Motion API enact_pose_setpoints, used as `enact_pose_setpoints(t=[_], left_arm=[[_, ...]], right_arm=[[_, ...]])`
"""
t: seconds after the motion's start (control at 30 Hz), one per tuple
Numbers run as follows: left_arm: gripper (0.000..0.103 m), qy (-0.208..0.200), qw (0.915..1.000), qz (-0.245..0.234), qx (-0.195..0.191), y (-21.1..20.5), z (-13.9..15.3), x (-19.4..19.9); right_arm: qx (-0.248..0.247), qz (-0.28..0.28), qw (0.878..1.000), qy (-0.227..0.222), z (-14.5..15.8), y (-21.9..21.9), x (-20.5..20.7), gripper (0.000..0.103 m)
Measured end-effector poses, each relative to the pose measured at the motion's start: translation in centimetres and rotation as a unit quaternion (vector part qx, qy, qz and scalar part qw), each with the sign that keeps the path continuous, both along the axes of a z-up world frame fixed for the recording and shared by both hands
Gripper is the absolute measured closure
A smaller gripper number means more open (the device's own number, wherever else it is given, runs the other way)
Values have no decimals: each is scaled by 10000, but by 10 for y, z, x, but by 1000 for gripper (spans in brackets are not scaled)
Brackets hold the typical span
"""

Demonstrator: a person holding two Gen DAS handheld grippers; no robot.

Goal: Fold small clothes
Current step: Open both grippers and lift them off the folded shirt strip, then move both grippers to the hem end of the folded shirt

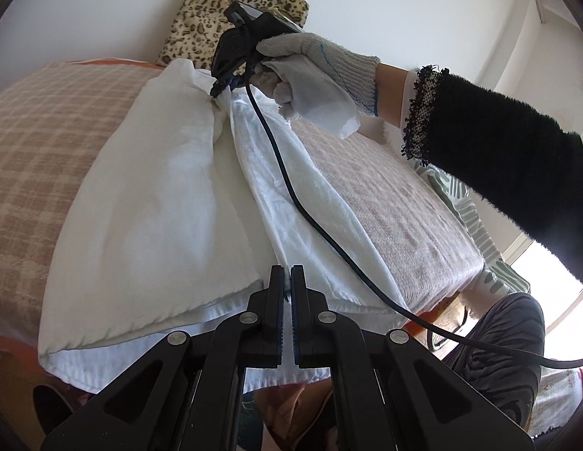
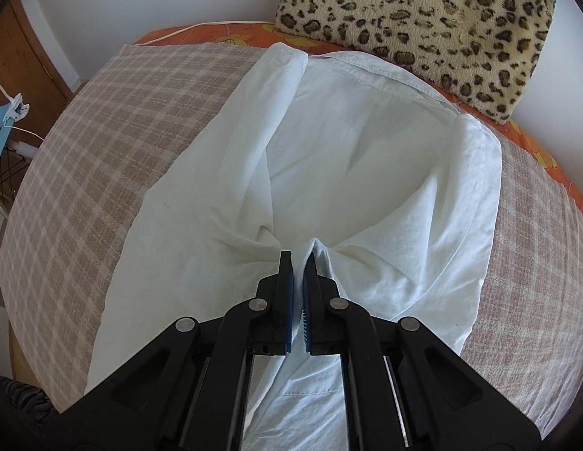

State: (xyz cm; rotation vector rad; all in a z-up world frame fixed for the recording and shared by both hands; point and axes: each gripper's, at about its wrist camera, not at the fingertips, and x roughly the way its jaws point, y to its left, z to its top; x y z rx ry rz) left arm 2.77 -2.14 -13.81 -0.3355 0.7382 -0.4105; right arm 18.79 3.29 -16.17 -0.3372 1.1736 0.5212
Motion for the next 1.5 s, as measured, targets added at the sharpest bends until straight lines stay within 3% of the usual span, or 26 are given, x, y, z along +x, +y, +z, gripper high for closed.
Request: enact_pose_setpoints(t=[0.13, 0.23, 0.27, 0.4, 0.5, 0.67, 0.93, 1.1, 1.33, 1.5], left_arm=[[101, 114, 9999, -50, 51, -1, -3, 1], [96, 209, 9997, -70, 137, -3, 1, 0], [92, 251, 9995, -92, 161, -3, 3, -1], [91, 27, 9995, -214, 214, 6, 25, -15], [87, -156, 9992, -224, 279, 22, 45, -23], [83, -171, 9988, -85, 455, 60, 67, -9], [83, -56, 9937, -273, 1082, 87, 78, 39], [83, 118, 9880, -637, 1401, 83, 62, 60], [83, 478, 9717, -1355, 1874, 57, 22, 56], [83, 569, 9683, -1477, 1933, 59, 15, 44]], right_arm=[[608, 6, 9980, 177, 21, -16, 0, 89], [1178, 15, 9930, -119, 63, -44, -12, 75], [1397, -46, 9900, -174, 76, -57, -15, 74], [2000, -533, 9776, -376, 128, -115, -19, 74], [2151, -895, 9722, -253, 141, -147, -43, 74], [2066, -681, 9759, -168, 126, -162, -103, 75], [1493, 5, 9888, 42, 78, -121, -168, 76], [1004, 322, 9944, 4, 59, -109, -201, 76], [1259, 160, 9919, 97, 60, -131, -236, 76], [1344, 212, 9900, 376, 54, -145, -275, 76]])
